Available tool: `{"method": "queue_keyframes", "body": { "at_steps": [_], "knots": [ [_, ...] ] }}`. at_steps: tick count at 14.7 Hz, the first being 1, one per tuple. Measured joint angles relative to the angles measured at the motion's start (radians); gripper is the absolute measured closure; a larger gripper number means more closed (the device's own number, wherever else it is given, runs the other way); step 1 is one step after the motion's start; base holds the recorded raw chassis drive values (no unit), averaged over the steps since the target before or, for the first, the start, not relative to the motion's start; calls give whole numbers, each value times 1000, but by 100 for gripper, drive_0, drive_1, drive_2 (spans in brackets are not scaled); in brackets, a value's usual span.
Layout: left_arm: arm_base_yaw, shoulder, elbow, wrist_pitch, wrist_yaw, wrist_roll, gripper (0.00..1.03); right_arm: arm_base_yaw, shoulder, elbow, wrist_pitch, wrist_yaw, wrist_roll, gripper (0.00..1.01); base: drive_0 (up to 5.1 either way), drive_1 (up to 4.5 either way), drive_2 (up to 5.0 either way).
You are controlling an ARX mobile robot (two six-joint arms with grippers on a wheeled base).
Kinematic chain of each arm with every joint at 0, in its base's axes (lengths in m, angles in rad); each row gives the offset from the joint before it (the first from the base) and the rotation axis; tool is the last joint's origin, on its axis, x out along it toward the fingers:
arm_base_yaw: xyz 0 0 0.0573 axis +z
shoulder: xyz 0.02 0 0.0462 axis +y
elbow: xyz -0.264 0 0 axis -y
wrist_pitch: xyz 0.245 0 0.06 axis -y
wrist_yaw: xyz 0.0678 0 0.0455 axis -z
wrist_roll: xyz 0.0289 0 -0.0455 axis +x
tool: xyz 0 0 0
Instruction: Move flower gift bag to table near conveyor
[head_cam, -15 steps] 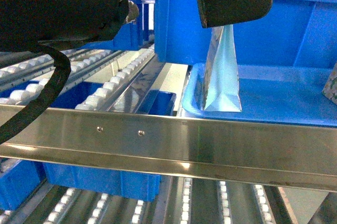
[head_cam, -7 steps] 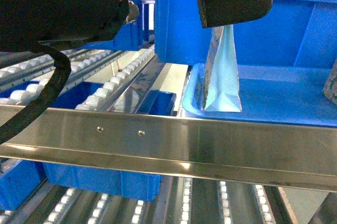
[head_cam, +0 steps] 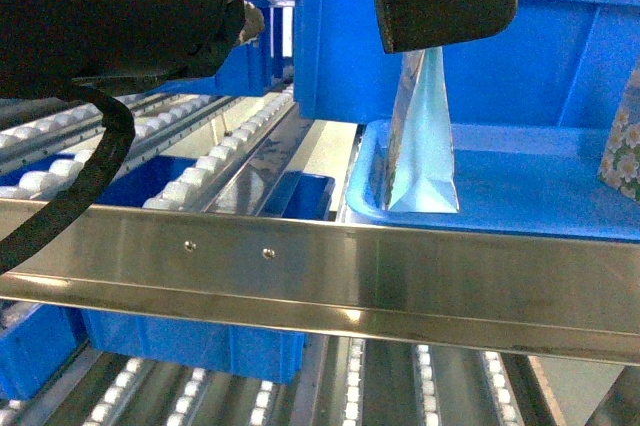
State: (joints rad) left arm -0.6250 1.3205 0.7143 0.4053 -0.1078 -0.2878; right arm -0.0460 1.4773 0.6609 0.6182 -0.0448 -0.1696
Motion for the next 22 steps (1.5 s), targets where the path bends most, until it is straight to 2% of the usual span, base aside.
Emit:
{"method": "queue_keyframes", "body": {
  "at_steps": [4,7,9,10,11,12,16,20,22],
  "knots": [
    [0,0,0,0,0,0,5,-2,0,0,9,-6,2,99,0,0,0],
    [0,0,0,0,0,0,5,-45,-12,14,35,-11,31,99,0,0,0],
    [0,0,0,0,0,0,5,-56,-37,28,88,10,26,99,0,0,0],
    [0,0,0,0,0,0,5,-69,-53,30,111,-4,21,99,0,0,0],
    [0,0,0,0,0,0,5,-94,-63,31,169,-39,19,99,0,0,0],
    [0,0,0,0,0,0,5,-112,-84,34,176,-62,20,99,0,0,0],
    [0,0,0,0,0,0,5,-118,-167,104,110,-128,21,99,0,0,0],
    [-1,3,1,5,5,0,5,-118,-181,111,103,-131,24,99,0,0,0],
    [-12,105,117,15,64,8,5,-118,-181,111,105,-131,24,99,0,0,0]
  ]
}}
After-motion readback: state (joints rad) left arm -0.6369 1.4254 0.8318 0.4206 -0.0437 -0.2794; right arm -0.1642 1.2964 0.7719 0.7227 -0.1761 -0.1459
